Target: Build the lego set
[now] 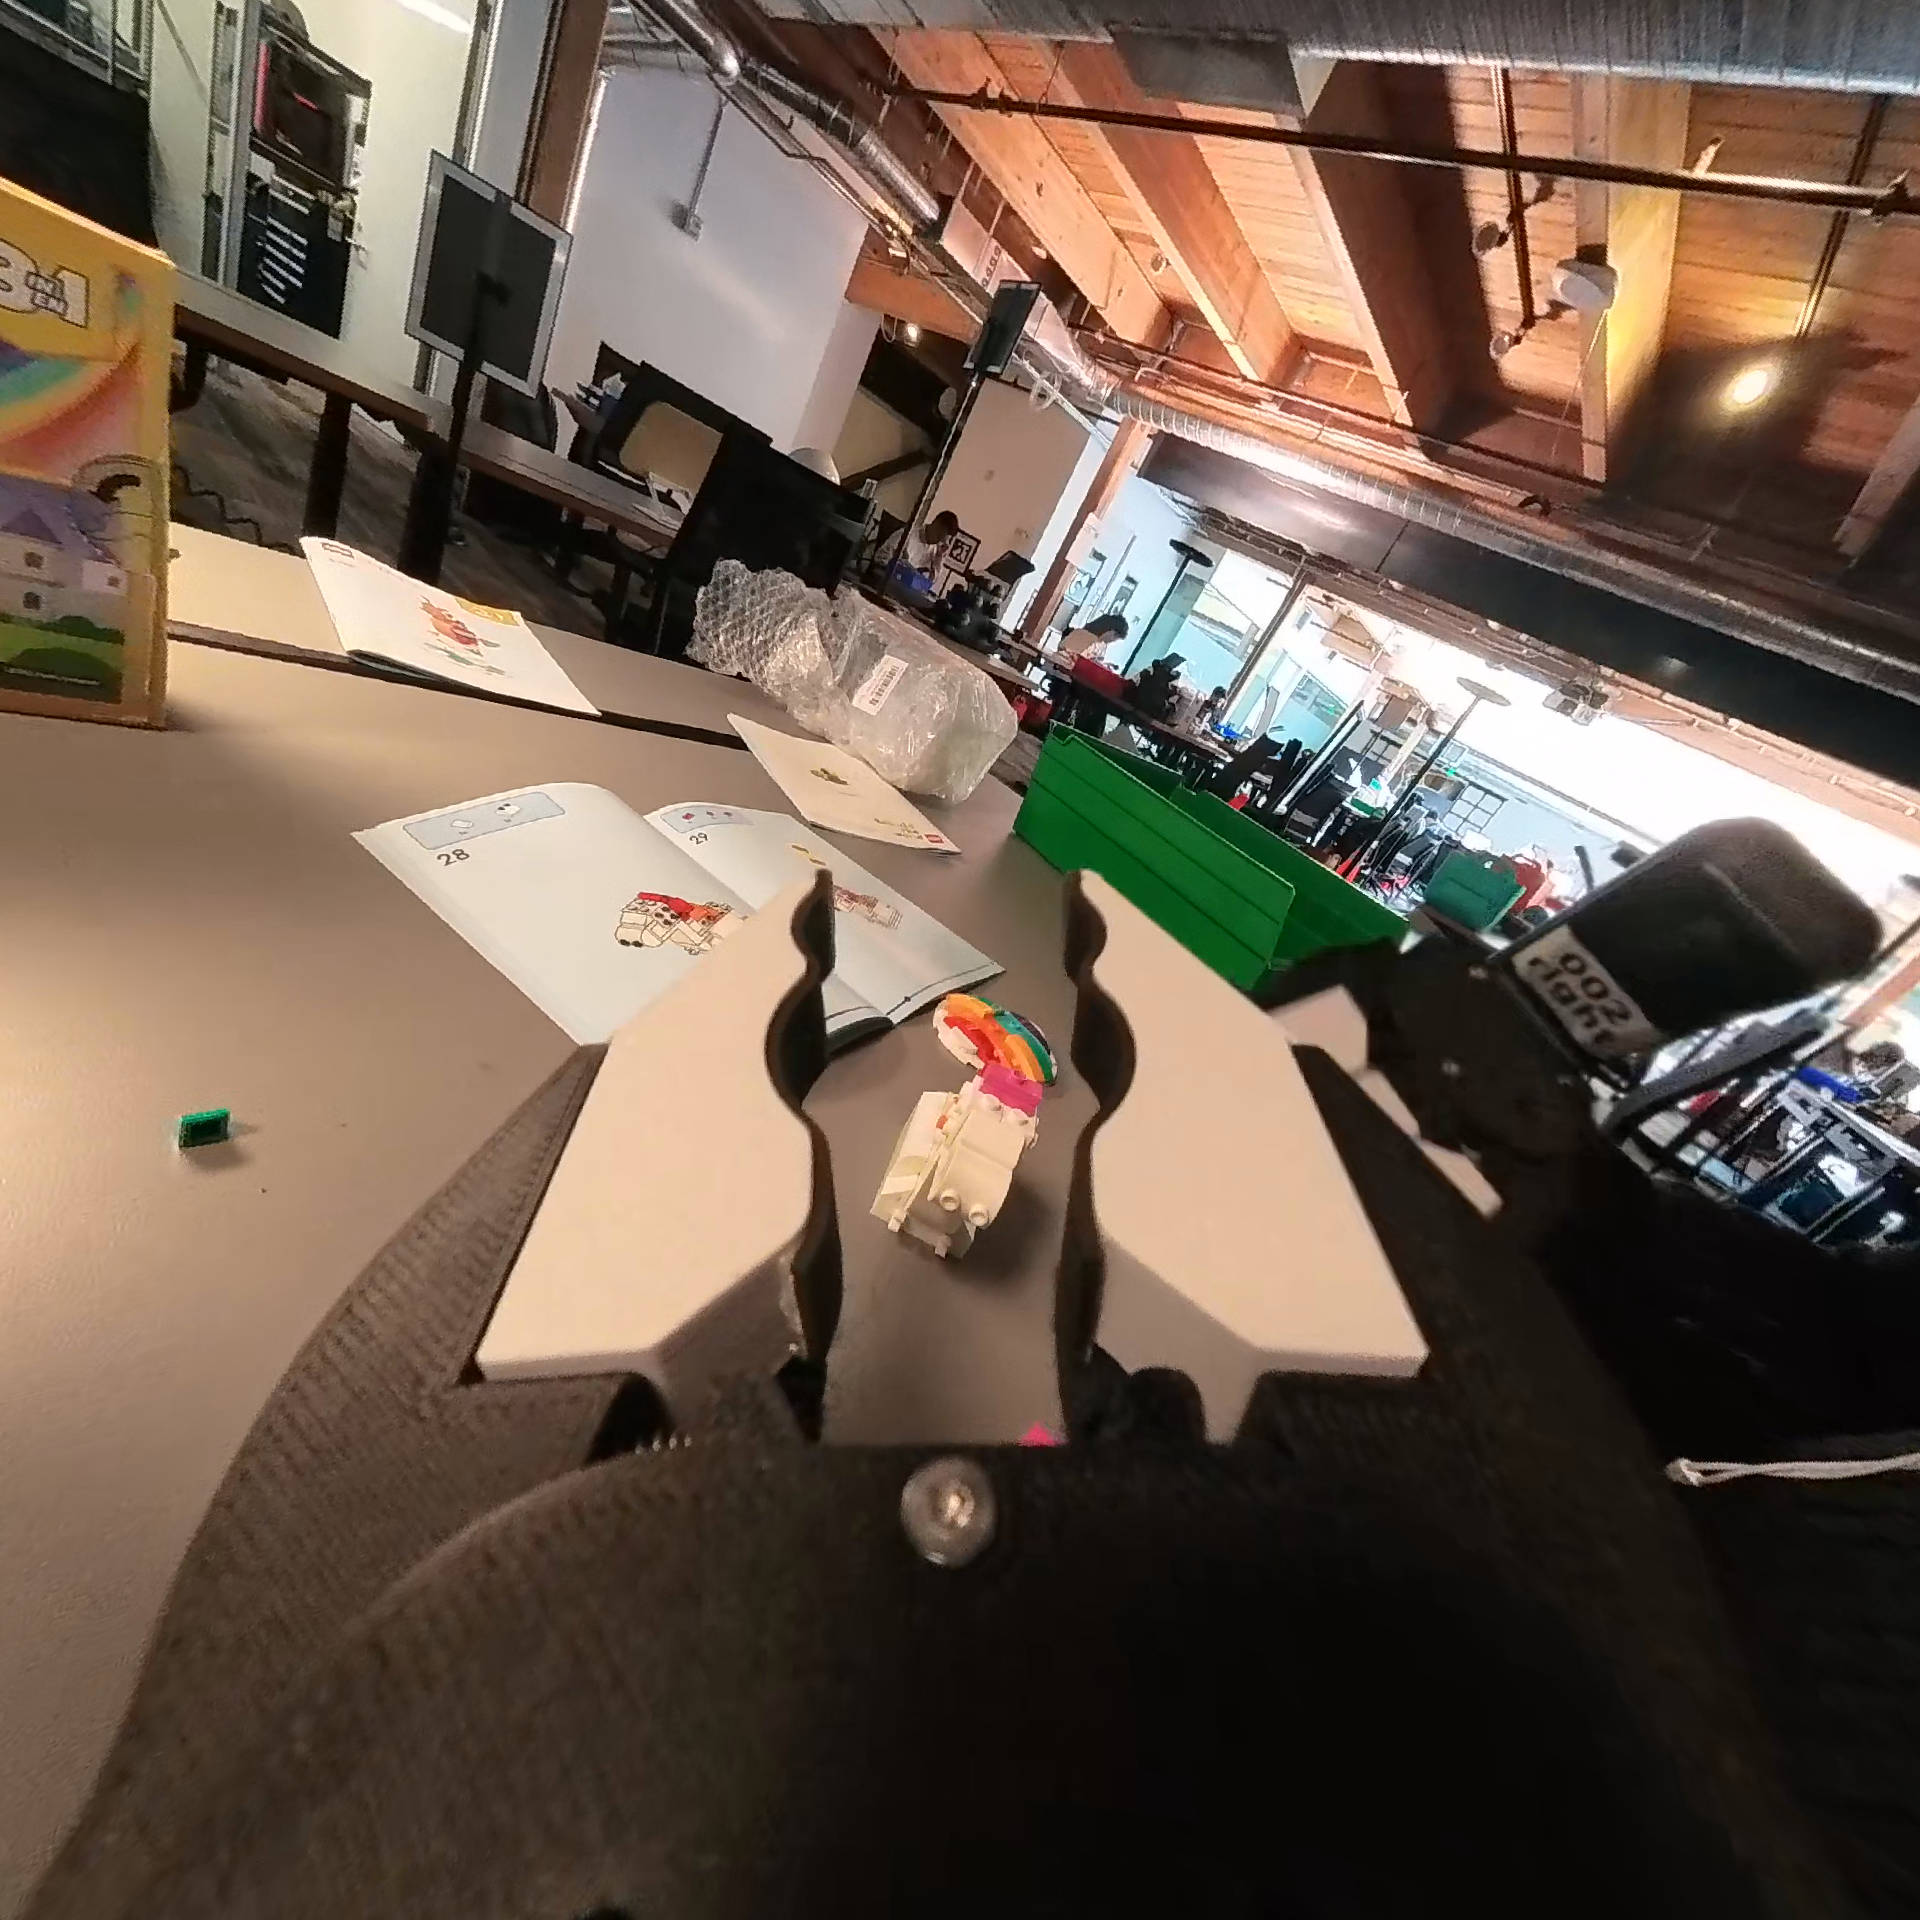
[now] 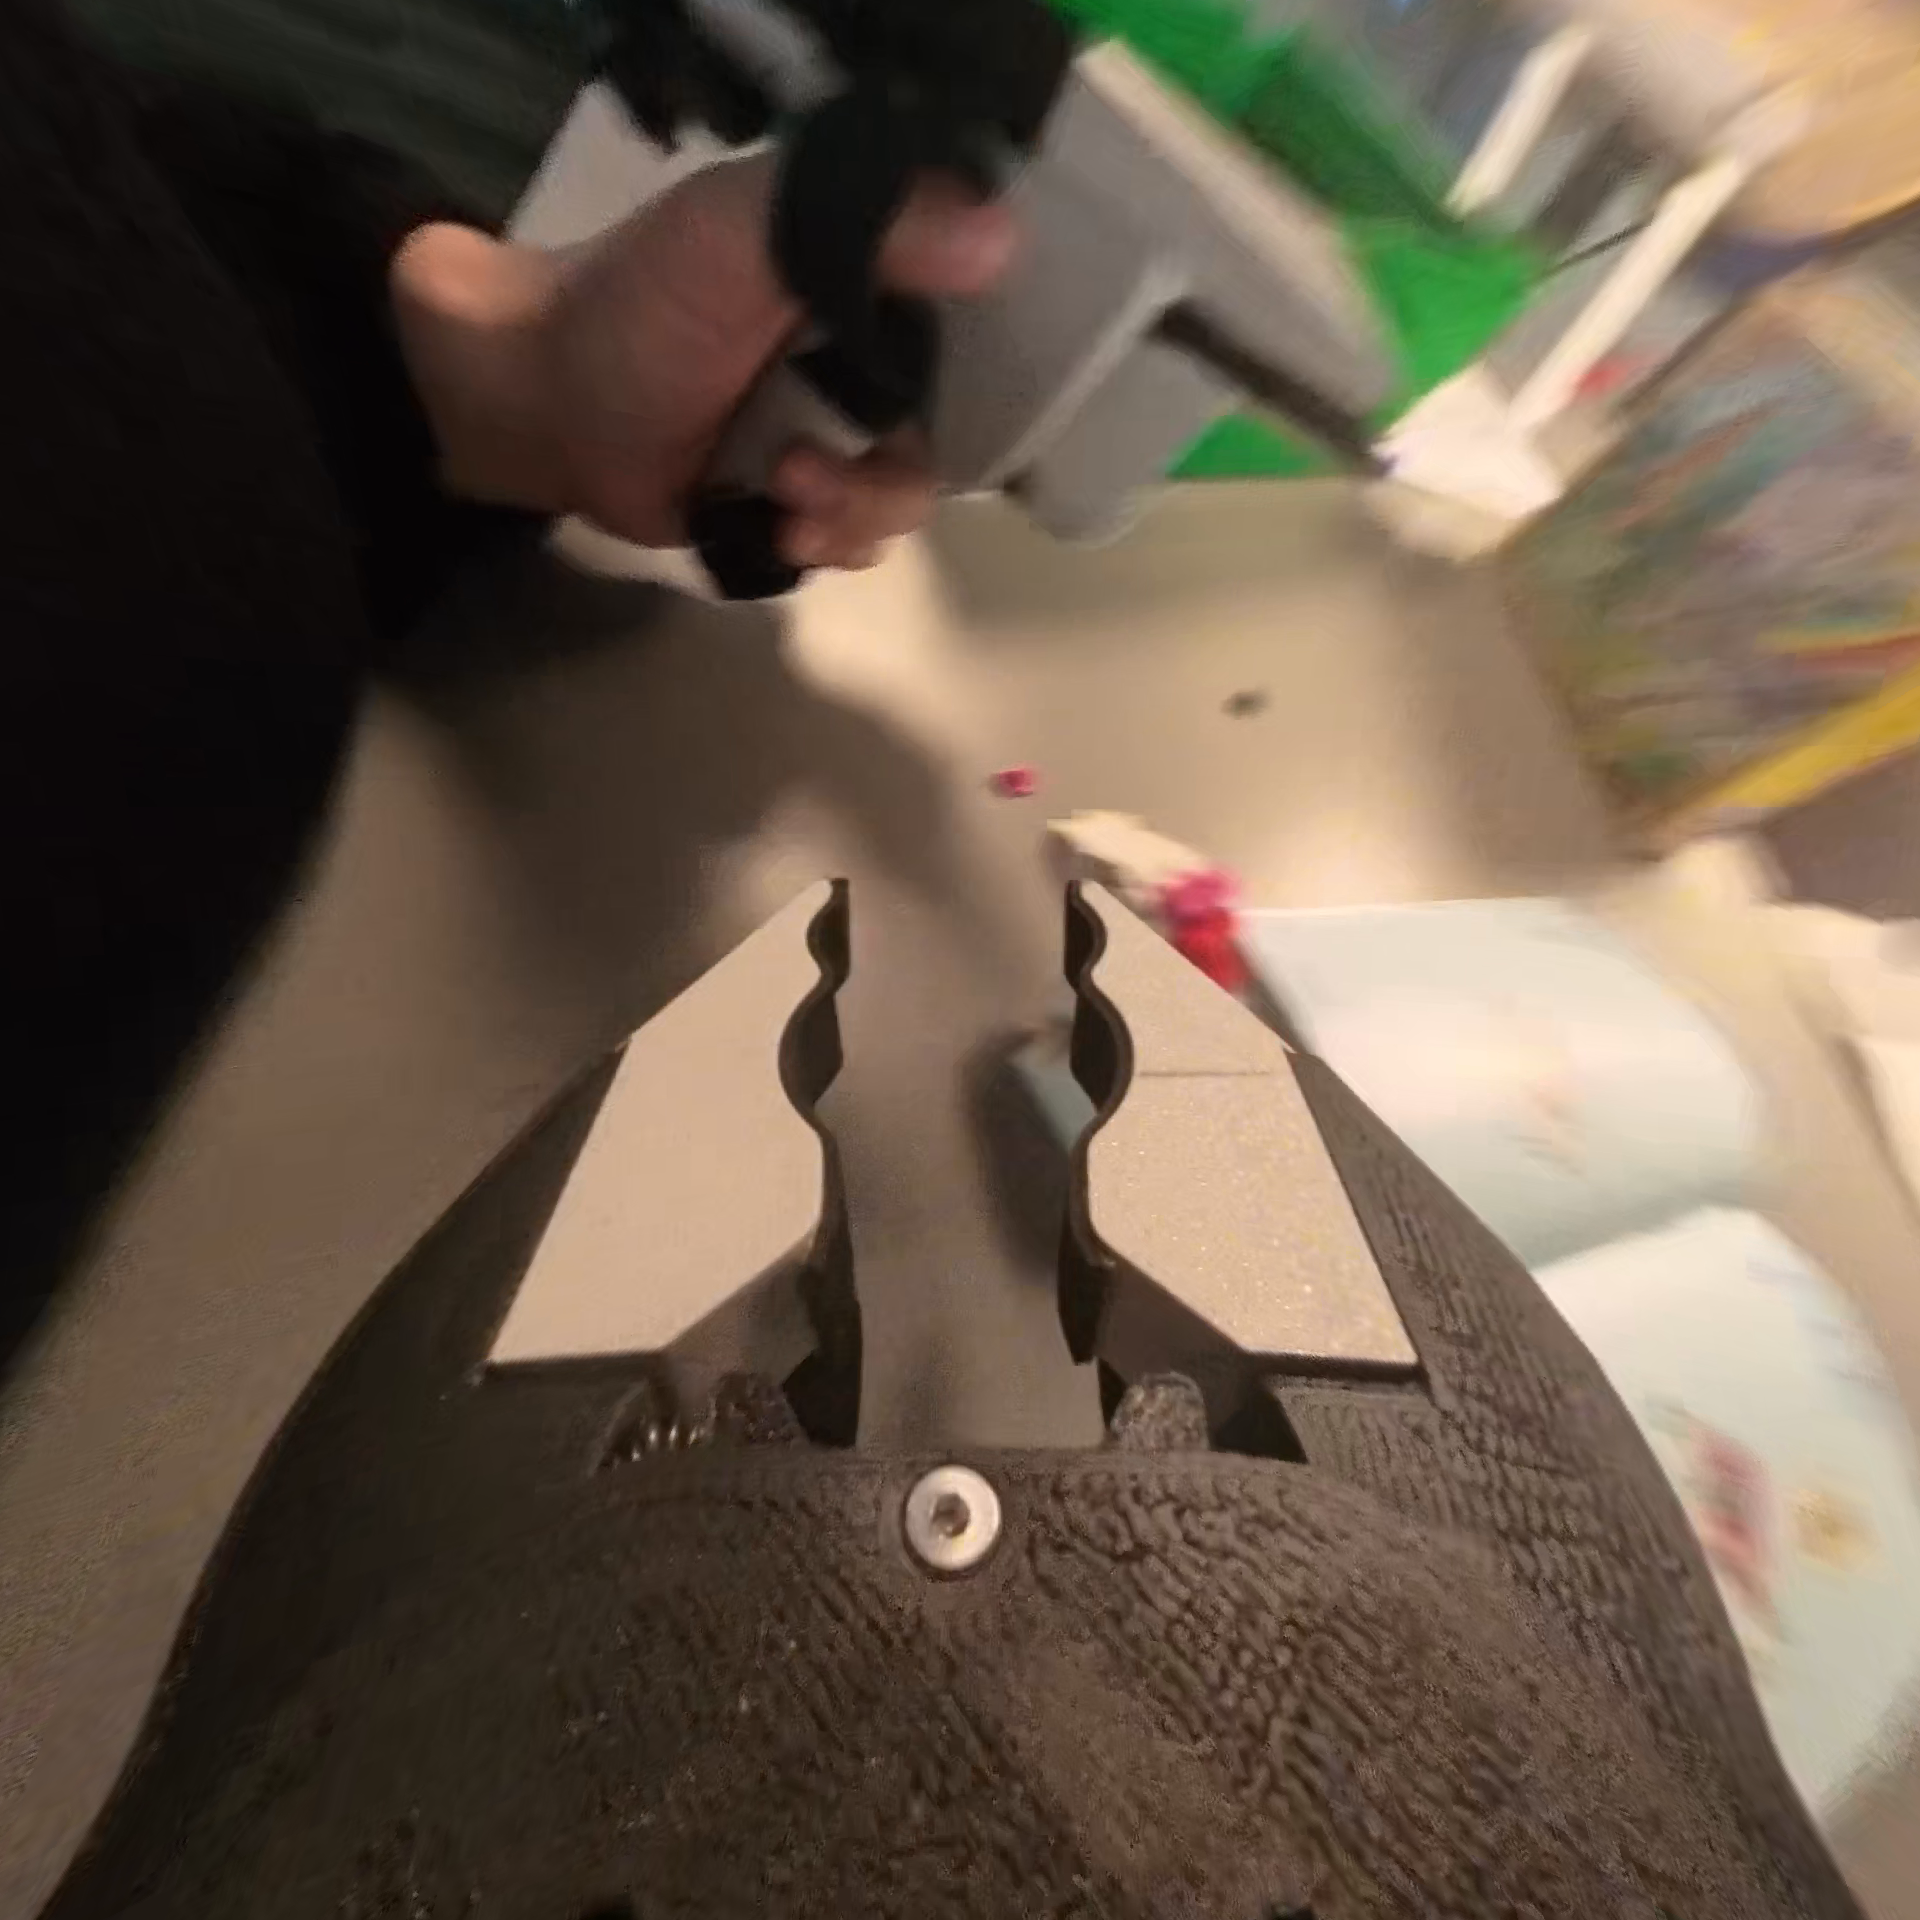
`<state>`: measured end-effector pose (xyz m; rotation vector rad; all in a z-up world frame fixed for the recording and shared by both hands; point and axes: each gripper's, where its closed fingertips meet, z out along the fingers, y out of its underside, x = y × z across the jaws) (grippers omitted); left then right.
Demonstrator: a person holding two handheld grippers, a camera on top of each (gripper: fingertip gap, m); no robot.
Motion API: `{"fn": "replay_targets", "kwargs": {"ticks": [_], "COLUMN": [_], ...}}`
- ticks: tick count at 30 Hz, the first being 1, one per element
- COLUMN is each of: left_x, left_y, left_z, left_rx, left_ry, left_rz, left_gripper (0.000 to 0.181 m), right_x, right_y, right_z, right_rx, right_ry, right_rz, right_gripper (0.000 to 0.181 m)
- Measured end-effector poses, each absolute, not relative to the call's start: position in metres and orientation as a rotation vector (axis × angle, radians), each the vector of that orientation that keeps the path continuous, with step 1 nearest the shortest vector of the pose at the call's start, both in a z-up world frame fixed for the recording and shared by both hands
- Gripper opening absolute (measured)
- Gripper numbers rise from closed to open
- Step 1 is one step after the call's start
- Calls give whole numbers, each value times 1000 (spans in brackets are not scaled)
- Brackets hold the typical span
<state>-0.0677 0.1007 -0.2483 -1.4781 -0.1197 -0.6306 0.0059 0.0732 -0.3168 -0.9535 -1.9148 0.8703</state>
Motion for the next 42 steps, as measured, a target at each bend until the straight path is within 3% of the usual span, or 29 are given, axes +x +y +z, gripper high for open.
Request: {"fn": "replay_targets", "kwargs": {"ticks": [4,7,16,19,25,29,33,42], "left_x": [-66,-64,-65,-62,-57,-61,-49,2], "left_y": [100,101,102,103,105,104,88,48], "left_z": [-246,-247,-252,-253,-255,-254,-248,-337], "left_rx": [-1468,-1477,-1496,-1507,-1517,-1517,-1544,-2047], "left_ry": [-108,-96,-108,-102,-94,-86,173,697], "left_rz": [-635,-632,-654,-659,-703,-661,-611,-637], "left_gripper": [43,43,44,44,45,45,34,46], "right_x": [4,-4,0,16,8,3,14,61], "right_y": [112,119,131,127,122,118,118,115], "right_z": [-325,-337,-365,-364,-364,-371,-371,-370], "right_rx": [-990,-992,-1084,-1115,-1202,-1265,-1283,-1175], "right_ry": [-1942,-2019,-2222,-2229,-2100,-2078,-2079,-2157], "right_rz": [860,949,926,942,947,903,915,956], "right_gripper": [64,67,59,44,46,36,35,34]}}
